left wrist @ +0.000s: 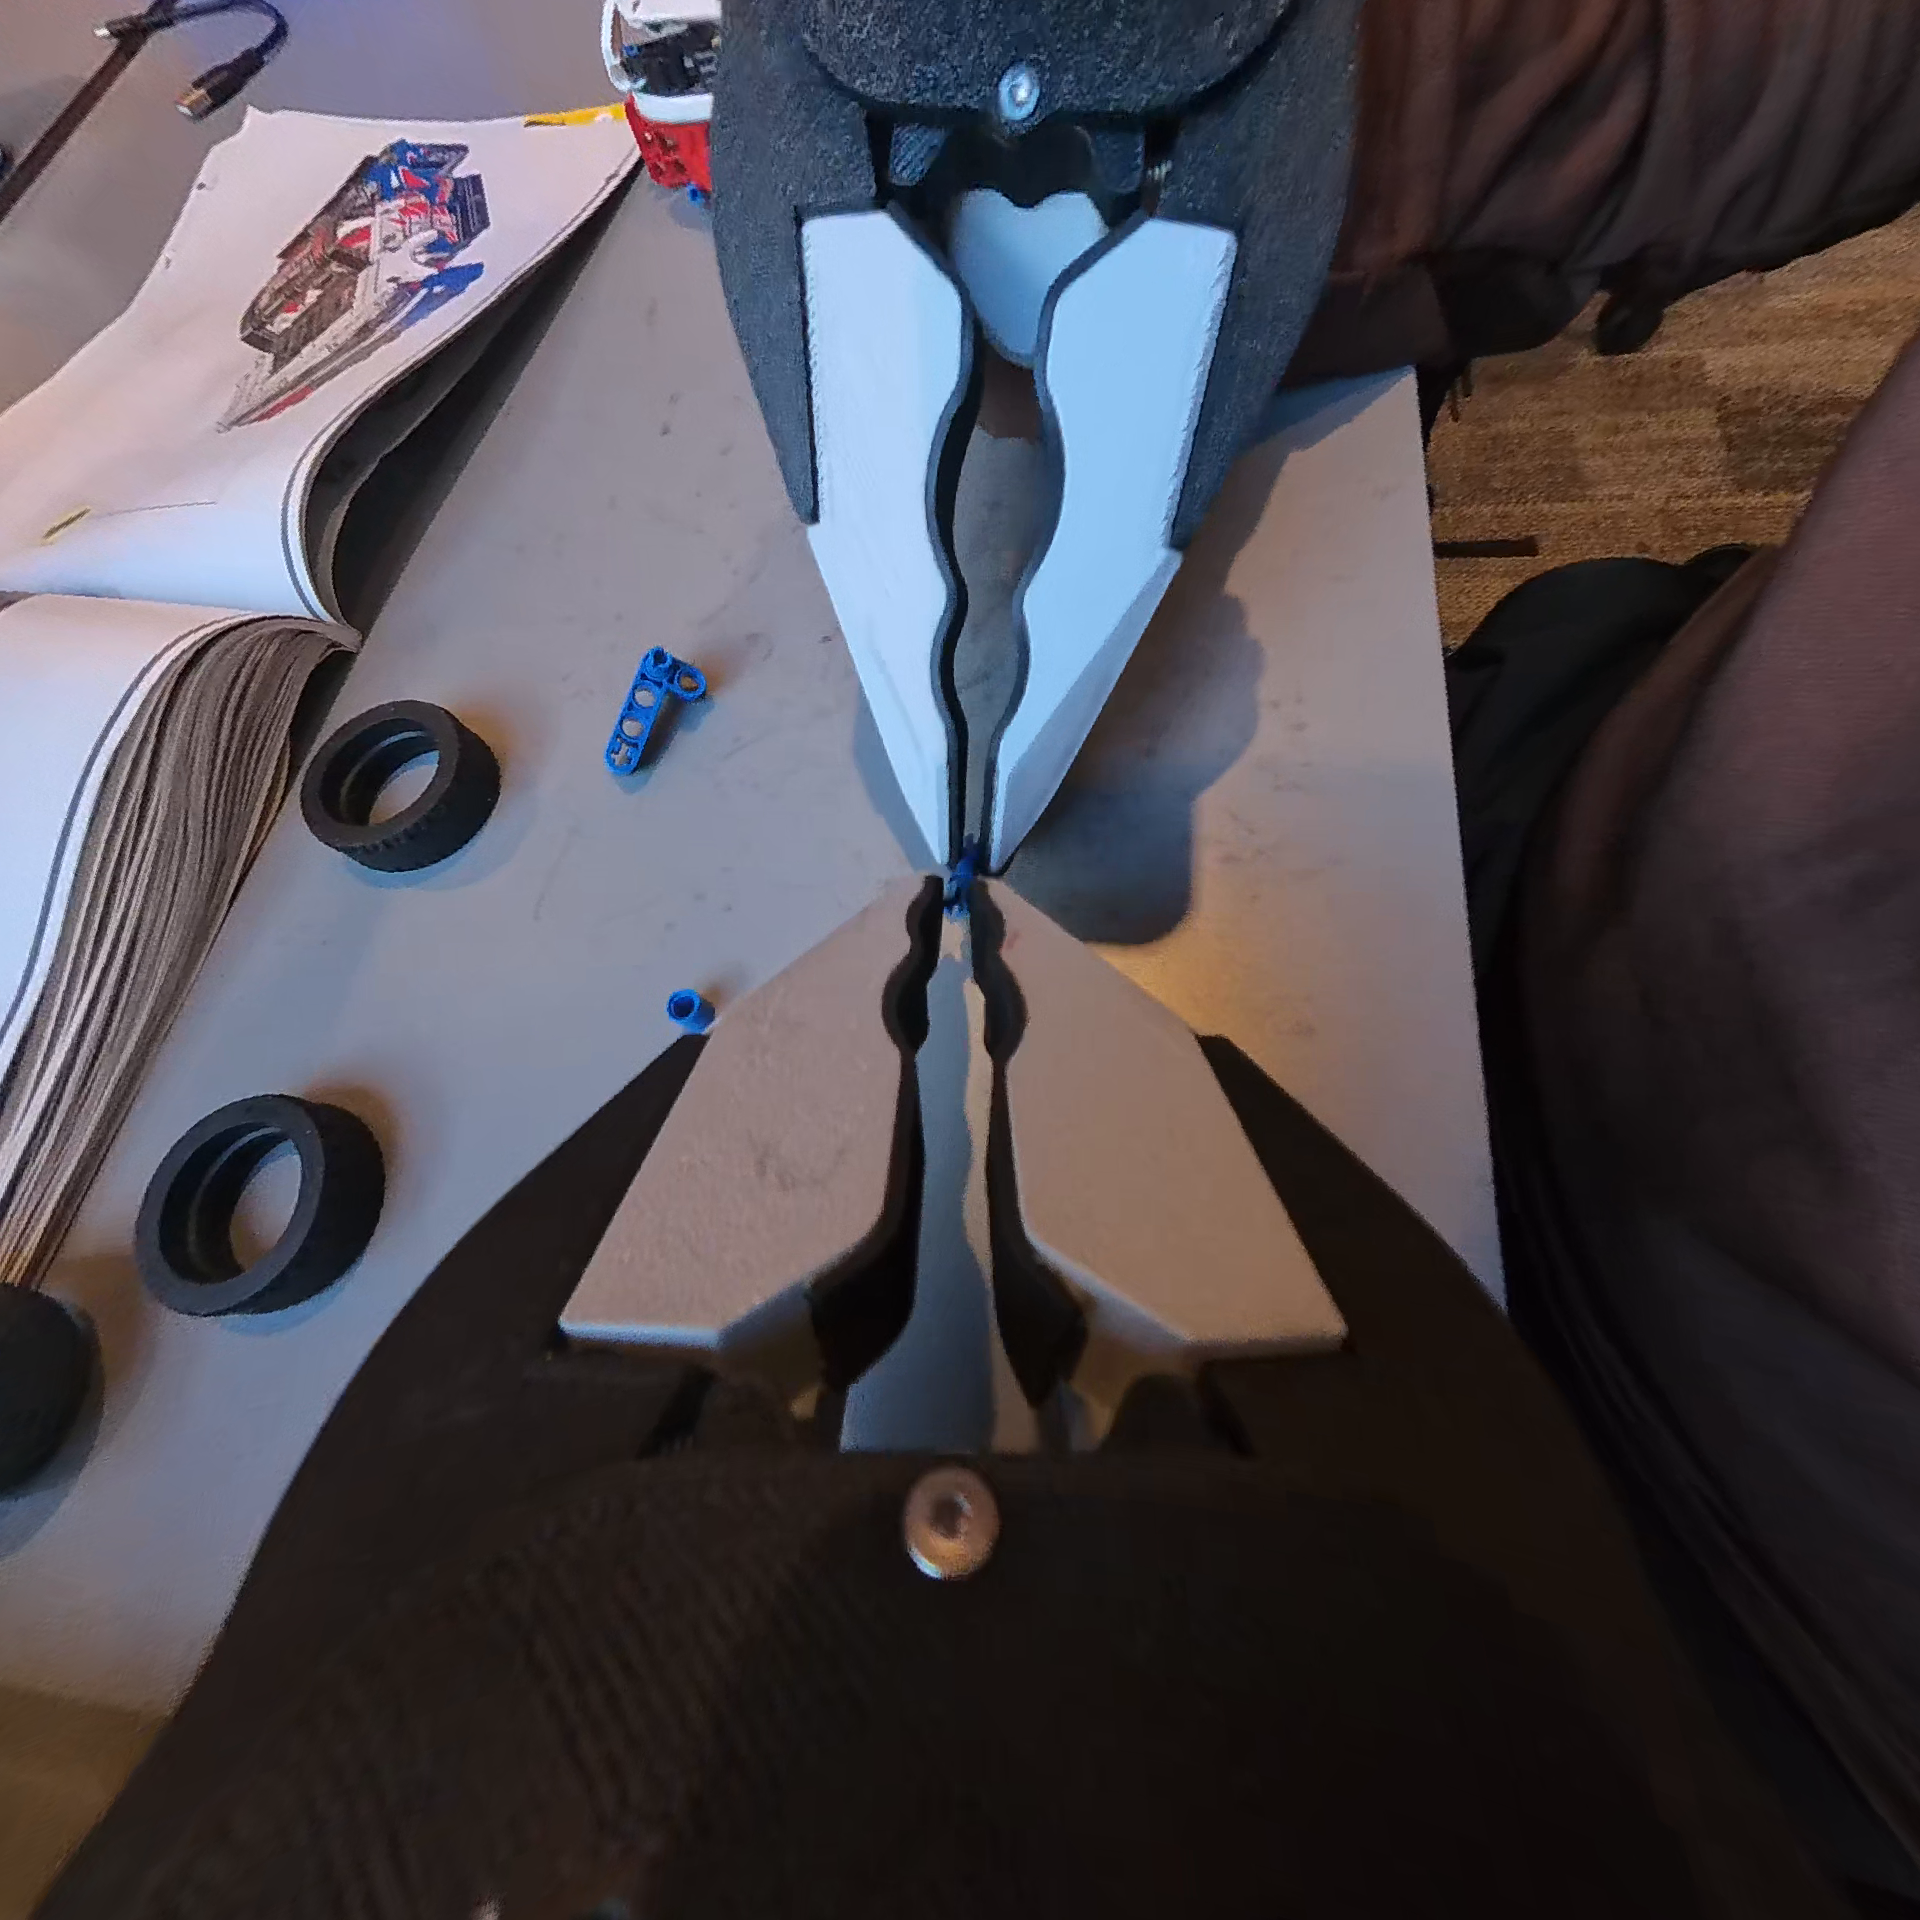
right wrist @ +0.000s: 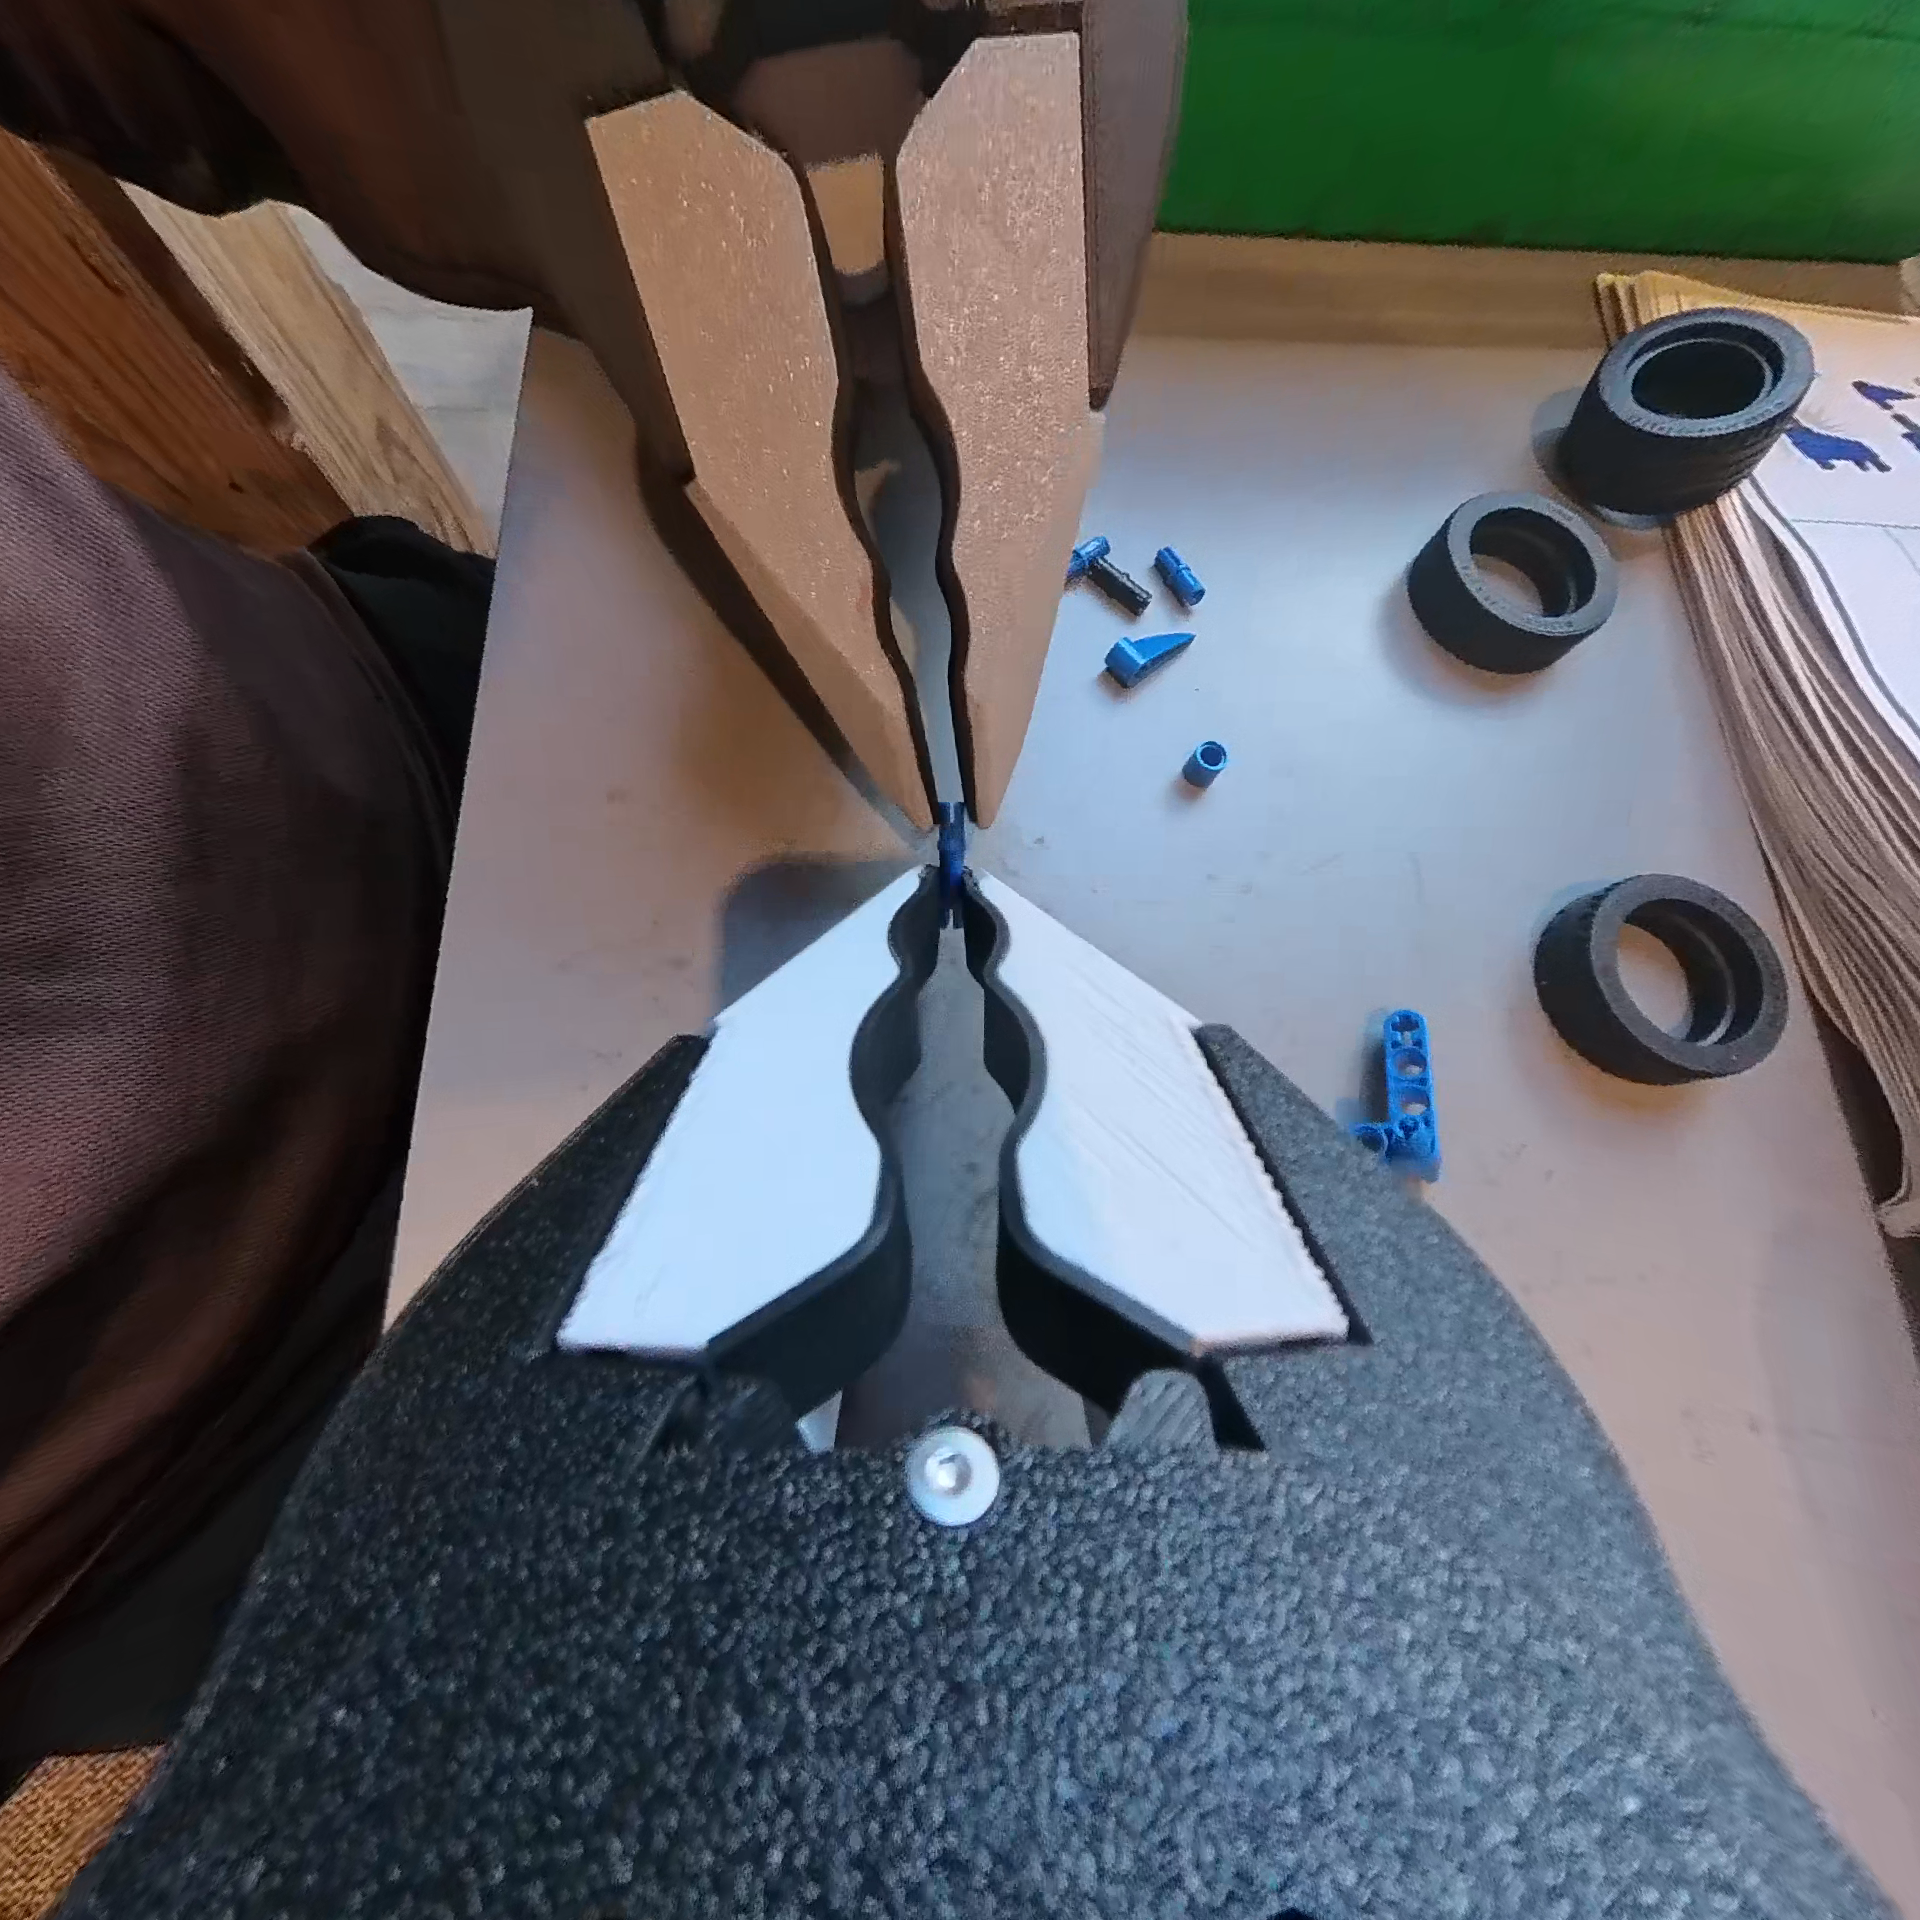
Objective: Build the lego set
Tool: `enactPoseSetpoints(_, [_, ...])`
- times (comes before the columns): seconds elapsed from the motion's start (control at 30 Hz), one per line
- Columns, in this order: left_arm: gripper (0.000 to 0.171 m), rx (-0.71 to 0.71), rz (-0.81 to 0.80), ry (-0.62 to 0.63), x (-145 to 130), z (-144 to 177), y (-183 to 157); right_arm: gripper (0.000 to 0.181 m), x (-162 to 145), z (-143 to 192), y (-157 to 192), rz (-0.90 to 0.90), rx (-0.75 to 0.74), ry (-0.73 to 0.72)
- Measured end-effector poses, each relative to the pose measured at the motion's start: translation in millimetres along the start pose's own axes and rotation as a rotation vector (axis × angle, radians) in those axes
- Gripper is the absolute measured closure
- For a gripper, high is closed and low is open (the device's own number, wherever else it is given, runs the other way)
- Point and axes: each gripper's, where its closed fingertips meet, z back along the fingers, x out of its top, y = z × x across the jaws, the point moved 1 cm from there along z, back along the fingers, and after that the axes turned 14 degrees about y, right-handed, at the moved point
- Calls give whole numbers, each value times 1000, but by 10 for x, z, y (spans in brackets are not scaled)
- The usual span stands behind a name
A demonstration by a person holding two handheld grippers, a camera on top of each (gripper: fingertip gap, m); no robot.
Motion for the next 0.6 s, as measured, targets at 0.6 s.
enactPoseSetpoints(0.6, [170,0,-44,76,-68,-82,-57,178,-25,-38,49,30,14,33])
